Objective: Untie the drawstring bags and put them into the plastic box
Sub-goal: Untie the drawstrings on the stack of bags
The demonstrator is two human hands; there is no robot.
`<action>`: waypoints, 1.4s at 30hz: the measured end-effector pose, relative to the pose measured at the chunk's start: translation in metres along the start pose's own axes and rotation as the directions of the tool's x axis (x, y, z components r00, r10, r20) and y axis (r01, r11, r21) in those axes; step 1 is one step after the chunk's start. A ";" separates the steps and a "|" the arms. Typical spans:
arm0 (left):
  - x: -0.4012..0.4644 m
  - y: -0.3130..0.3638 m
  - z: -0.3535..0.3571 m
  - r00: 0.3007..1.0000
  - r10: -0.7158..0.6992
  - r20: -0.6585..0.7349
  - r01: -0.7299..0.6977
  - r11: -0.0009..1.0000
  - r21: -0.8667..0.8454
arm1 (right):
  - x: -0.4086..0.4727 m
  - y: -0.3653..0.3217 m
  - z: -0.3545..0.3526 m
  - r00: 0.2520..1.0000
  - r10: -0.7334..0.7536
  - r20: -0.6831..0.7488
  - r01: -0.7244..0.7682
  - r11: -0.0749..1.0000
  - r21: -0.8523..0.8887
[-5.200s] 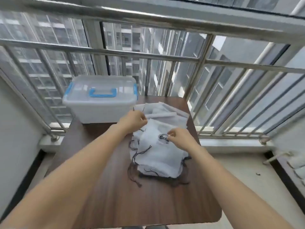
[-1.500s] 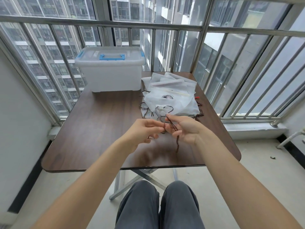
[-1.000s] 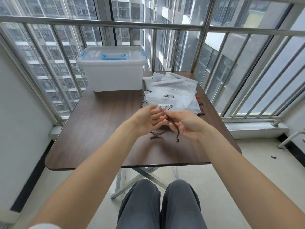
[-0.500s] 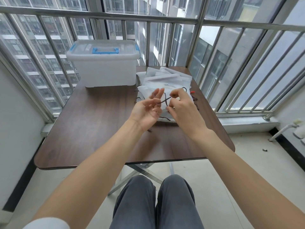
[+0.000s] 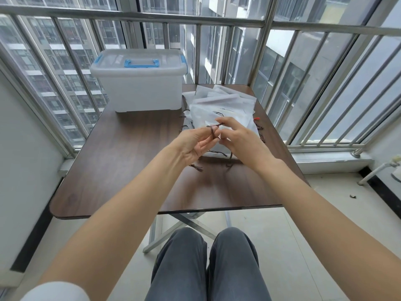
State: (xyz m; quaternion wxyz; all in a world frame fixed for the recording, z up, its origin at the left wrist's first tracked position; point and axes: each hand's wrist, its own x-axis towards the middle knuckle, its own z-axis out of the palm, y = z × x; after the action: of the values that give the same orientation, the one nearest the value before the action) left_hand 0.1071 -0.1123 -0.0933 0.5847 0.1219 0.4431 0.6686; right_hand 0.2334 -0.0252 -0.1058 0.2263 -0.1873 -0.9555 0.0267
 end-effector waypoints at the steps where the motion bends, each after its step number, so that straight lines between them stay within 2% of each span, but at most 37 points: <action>1: -0.001 -0.001 0.000 1.000 0.005 -0.013 -0.005 1.000 0.013 | 0.000 0.001 0.002 1.000 0.023 -0.003 -0.023 1.000 0.000; 6: -0.005 -0.002 0.001 0.997 0.071 -0.038 -0.069 0.996 0.062 | 0.001 -0.001 0.005 0.989 0.138 -0.056 -0.135 0.990 0.049; 12: 0.003 0.003 -0.011 0.930 0.186 -0.316 -0.153 0.980 0.124 | 0.003 0.002 0.001 0.969 0.228 -0.095 -0.220 0.972 0.087; 14: 0.005 0.008 -0.015 0.913 0.214 -0.347 -0.215 0.976 0.036 | 0.003 0.002 0.000 0.965 0.245 -0.091 -0.238 0.968 0.084; 17: 0.004 0.013 -0.021 0.935 0.205 -0.291 -0.293 0.907 -0.303 | 0.003 0.003 0.000 0.959 0.276 -0.064 -0.269 0.958 0.100; 18: 0.003 0.015 -0.021 0.942 0.212 -0.261 -0.298 0.887 -0.354 | 0.003 0.003 0.000 0.957 0.283 -0.059 -0.275 0.955 0.114; 19: 0.003 0.016 -0.022 0.943 0.224 -0.247 -0.300 0.893 -0.335 | 0.002 0.002 0.000 0.955 0.289 -0.059 -0.280 0.951 0.132; 20: 0.002 0.016 -0.021 0.934 0.254 -0.251 -0.312 0.922 -0.228 | 0.002 0.002 0.001 0.953 0.295 -0.065 -0.283 0.947 0.153; 21: 0.003 0.015 -0.022 0.910 0.316 -0.267 -0.335 0.942 -0.026 | 0.002 0.001 0.001 0.950 0.302 -0.076 -0.285 0.942 0.175; 22: 0.001 0.014 -0.021 0.879 0.404 -0.255 -0.348 0.907 0.236 | 0.002 0.001 0.002 0.946 0.310 -0.091 -0.288 0.937 0.195; 23: -0.001 0.013 -0.021 0.850 0.491 -0.194 -0.352 0.801 0.485 | 0.002 0.001 0.002 0.942 0.319 -0.108 -0.291 0.933 0.213; 24: -0.001 0.012 -0.021 0.830 0.551 -0.094 -0.355 0.650 0.672 | 0.002 0.001 0.001 0.937 0.326 -0.122 -0.293 0.929 0.226; 26: -0.003 0.010 -0.019 0.823 0.560 0.094 -0.318 0.318 0.893 | 0.003 0.000 -0.001 0.932 0.337 -0.133 -0.299 0.923 0.243; 28: -0.006 0.010 -0.015 0.816 0.550 0.181 -0.213 -0.005 0.977 | 0.004 0.000 -0.004 0.927 0.349 -0.137 -0.313 0.921 0.232; 29: -0.006 0.010 -0.014 0.809 0.550 0.206 -0.164 -0.126 0.978 | 0.004 0.000 -0.005 0.926 0.352 -0.137 -0.319 0.924 0.212; 31: -0.006 0.009 -0.013 0.791 0.558 0.252 -0.097 -0.292 0.952 | 0.004 0.001 -0.007 0.927 0.352 -0.126 -0.333 0.931 0.146; 34: -0.003 0.009 -0.017 0.761 0.572 0.307 -0.047 -0.423 0.905 | 0.002 0.007 -0.006 0.936 0.338 -0.102 -0.339 0.941 0.002; 38: -0.002 0.010 -0.023 0.734 0.592 0.334 -0.016 -0.477 0.879 | -0.005 0.014 -0.002 0.950 0.302 -0.077 -0.310 0.942 -0.129; 42: -0.003 0.011 -0.027 0.694 0.630 0.349 0.014 -0.496 0.868 | -0.004 0.015 0.000 0.946 0.312 -0.086 -0.322 0.932 -0.168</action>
State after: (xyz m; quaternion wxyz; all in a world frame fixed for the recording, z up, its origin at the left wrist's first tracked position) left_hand 0.0822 -0.1260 -0.1003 -0.1421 0.5357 0.8139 0.1743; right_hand 0.2417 -0.0123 -0.1097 0.2289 -0.3594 -0.9042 -0.0287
